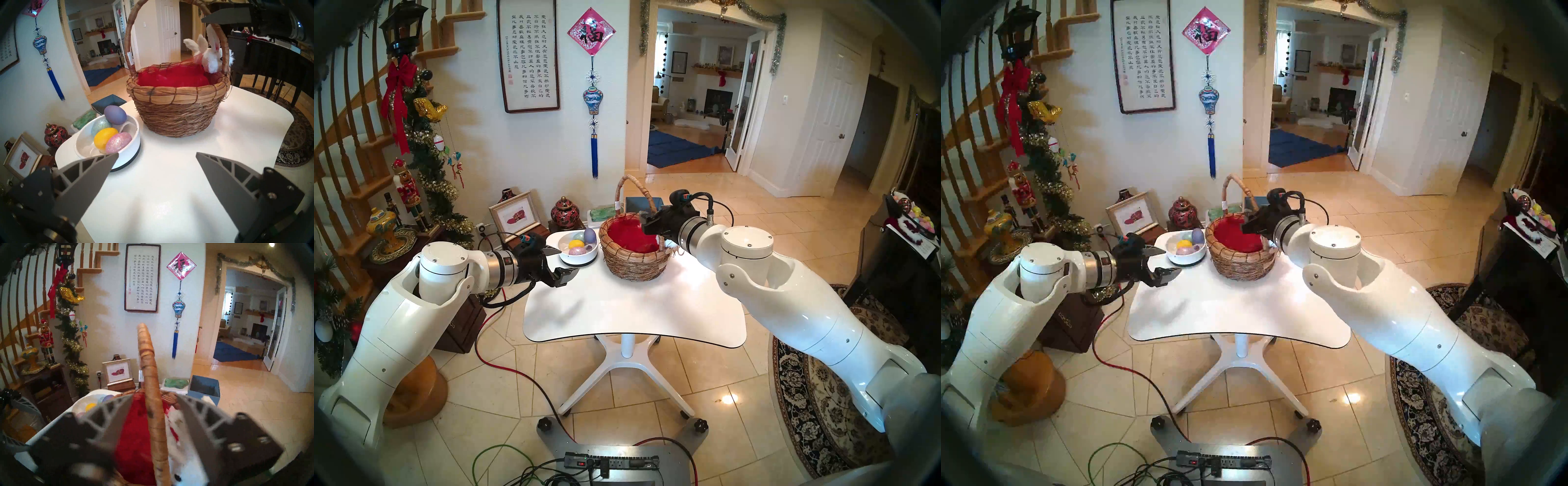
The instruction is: Put easter egg into basket
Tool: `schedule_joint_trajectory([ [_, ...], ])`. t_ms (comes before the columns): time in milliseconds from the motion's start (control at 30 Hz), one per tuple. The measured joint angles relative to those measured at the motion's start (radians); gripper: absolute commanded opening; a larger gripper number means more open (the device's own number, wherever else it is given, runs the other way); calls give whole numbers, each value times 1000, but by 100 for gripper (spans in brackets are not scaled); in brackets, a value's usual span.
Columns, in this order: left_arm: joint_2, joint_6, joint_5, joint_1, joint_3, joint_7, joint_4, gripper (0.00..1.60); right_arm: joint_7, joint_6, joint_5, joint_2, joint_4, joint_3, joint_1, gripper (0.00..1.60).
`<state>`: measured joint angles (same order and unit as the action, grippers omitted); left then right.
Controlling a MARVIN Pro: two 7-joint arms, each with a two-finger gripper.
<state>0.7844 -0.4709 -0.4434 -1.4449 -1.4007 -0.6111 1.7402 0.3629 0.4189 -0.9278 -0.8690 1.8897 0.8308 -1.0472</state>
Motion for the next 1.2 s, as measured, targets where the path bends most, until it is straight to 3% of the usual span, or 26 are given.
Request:
schedule_joint_trajectory([
  [367,0,0,0,0,0,0,0,160,-26,54,-46,39,36,12,-2,160],
  [667,0,0,0,0,0,0,0,160,-43,123,-130,109,130,60,-21,160],
  [900,0,0,0,0,0,0,0,160,-76,217,-231,192,230,137,-67,160],
  [1200,0,0,0,0,0,0,0,160,-109,284,-337,296,316,245,-146,160],
])
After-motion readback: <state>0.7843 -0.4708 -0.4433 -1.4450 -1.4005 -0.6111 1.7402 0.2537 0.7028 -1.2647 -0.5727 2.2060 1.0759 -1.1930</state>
